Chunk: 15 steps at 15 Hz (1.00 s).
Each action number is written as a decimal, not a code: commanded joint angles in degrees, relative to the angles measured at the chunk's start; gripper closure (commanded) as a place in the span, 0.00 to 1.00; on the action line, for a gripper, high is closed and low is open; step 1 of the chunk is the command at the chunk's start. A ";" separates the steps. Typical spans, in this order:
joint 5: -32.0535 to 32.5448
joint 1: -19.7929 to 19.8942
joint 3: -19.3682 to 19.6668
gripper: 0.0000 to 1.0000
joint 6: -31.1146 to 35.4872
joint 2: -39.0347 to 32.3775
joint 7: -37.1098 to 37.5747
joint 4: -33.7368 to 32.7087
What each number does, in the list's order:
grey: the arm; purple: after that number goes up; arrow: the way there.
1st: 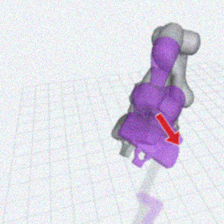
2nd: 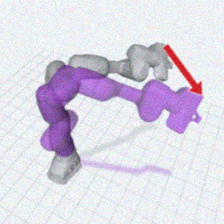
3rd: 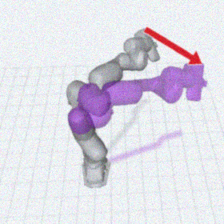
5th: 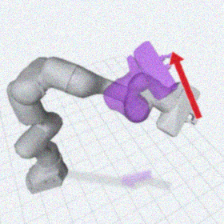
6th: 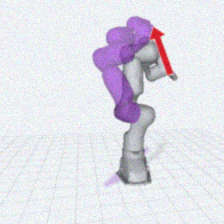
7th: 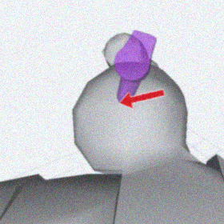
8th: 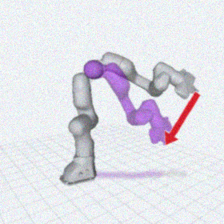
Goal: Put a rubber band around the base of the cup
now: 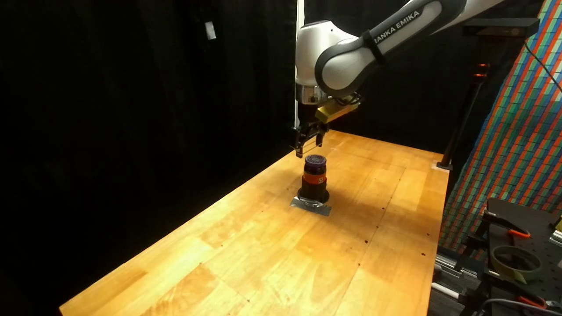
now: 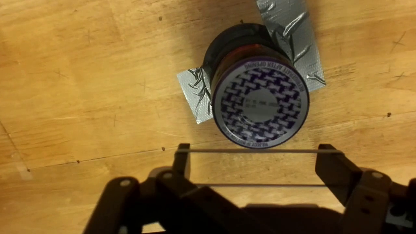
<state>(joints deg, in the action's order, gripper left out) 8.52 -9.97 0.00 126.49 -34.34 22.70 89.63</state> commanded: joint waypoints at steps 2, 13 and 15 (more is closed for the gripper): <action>-0.21 -1.08 1.66 0.00 -1.48 -4.11 1.31 -4.83; -5.15 0.28 -0.11 0.00 -11.38 -4.83 -1.18 -5.64; -5.91 0.42 -0.24 0.00 -13.94 -4.57 -1.57 -6.07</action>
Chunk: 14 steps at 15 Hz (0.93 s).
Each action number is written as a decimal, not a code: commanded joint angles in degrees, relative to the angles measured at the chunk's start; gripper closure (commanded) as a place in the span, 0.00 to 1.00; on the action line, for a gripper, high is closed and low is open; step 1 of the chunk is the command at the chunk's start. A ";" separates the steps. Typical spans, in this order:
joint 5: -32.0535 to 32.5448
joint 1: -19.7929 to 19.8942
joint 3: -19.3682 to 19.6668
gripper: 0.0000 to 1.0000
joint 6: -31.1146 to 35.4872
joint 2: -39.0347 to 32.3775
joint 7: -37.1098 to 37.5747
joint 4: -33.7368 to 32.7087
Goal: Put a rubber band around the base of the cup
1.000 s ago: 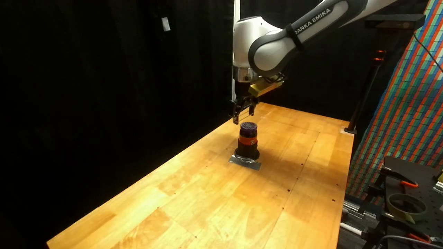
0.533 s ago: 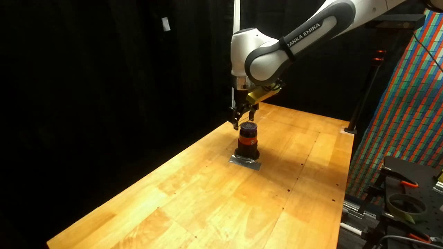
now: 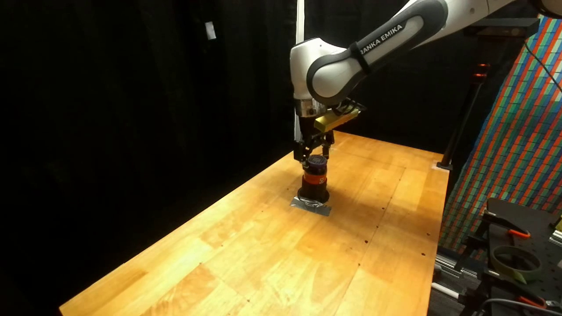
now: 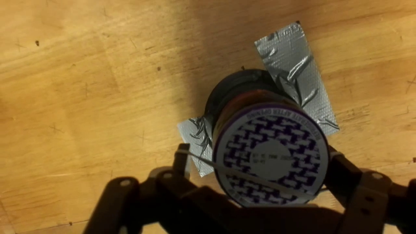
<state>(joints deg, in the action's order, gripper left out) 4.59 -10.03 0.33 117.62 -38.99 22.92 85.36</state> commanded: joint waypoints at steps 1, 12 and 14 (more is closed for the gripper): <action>-2.74 0.81 -0.82 0.00 -6.22 0.11 -2.37 -2.06; -6.24 1.95 -1.84 0.00 -8.03 0.93 -7.35 1.17; -5.68 1.52 -1.54 0.00 -6.09 1.79 -6.60 3.05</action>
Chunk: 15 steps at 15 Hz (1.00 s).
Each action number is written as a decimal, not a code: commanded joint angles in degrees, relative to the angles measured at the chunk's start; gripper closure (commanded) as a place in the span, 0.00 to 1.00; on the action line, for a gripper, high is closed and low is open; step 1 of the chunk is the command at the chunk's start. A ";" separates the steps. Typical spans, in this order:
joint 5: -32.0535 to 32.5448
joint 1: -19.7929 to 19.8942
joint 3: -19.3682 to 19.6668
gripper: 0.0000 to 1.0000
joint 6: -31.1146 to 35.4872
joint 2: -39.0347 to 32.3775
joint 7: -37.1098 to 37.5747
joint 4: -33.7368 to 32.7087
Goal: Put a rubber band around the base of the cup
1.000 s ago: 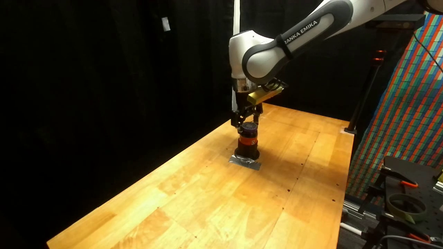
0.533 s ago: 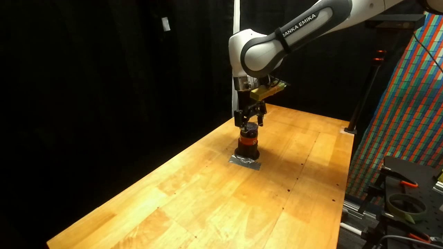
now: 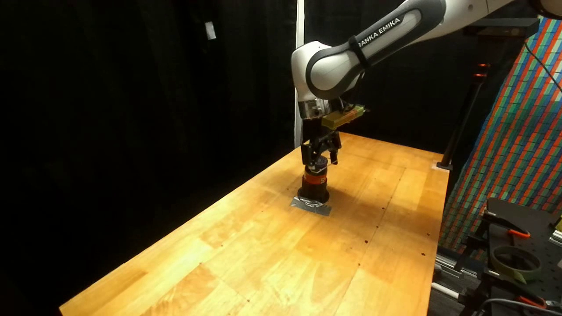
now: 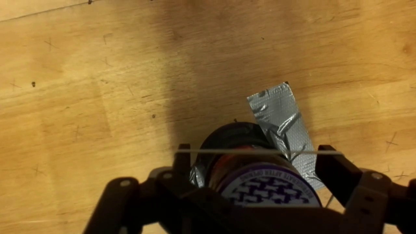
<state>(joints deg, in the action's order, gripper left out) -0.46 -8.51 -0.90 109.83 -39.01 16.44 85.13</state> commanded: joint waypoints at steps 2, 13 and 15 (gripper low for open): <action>0.15 -0.44 -0.03 0.00 3.84 2.92 0.16 5.55; 1.83 -1.67 0.06 0.90 19.58 14.21 0.96 24.62; 3.29 -2.39 0.55 0.94 24.76 15.68 2.50 27.73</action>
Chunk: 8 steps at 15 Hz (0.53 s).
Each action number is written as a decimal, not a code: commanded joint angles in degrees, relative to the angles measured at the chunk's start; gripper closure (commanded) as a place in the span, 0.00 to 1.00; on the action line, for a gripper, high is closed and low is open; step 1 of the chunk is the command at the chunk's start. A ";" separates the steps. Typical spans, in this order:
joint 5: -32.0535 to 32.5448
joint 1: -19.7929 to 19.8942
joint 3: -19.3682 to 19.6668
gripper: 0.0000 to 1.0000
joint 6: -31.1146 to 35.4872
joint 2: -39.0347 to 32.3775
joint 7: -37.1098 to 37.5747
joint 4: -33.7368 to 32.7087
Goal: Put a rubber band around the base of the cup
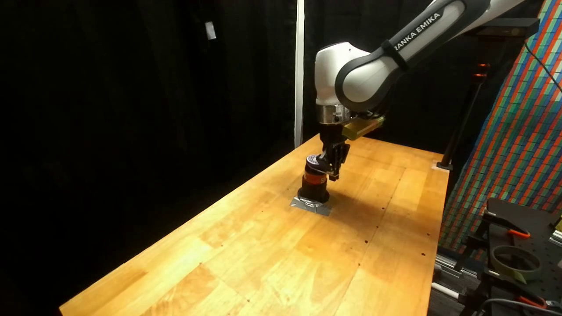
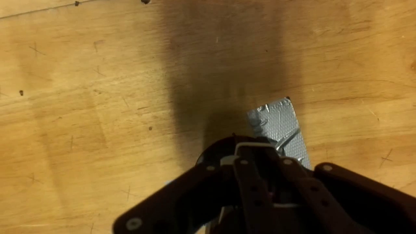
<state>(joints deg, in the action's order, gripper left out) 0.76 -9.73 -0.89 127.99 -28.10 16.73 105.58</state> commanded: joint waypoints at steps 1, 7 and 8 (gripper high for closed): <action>2.57 -1.36 0.60 0.96 9.16 5.40 2.83 8.73; 6.97 -3.55 2.44 0.90 26.35 8.91 7.64 17.96; 8.34 -4.22 3.31 0.91 28.98 9.34 8.79 19.32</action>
<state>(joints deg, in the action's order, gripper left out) 5.98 -11.73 0.13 150.50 -22.63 22.04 118.90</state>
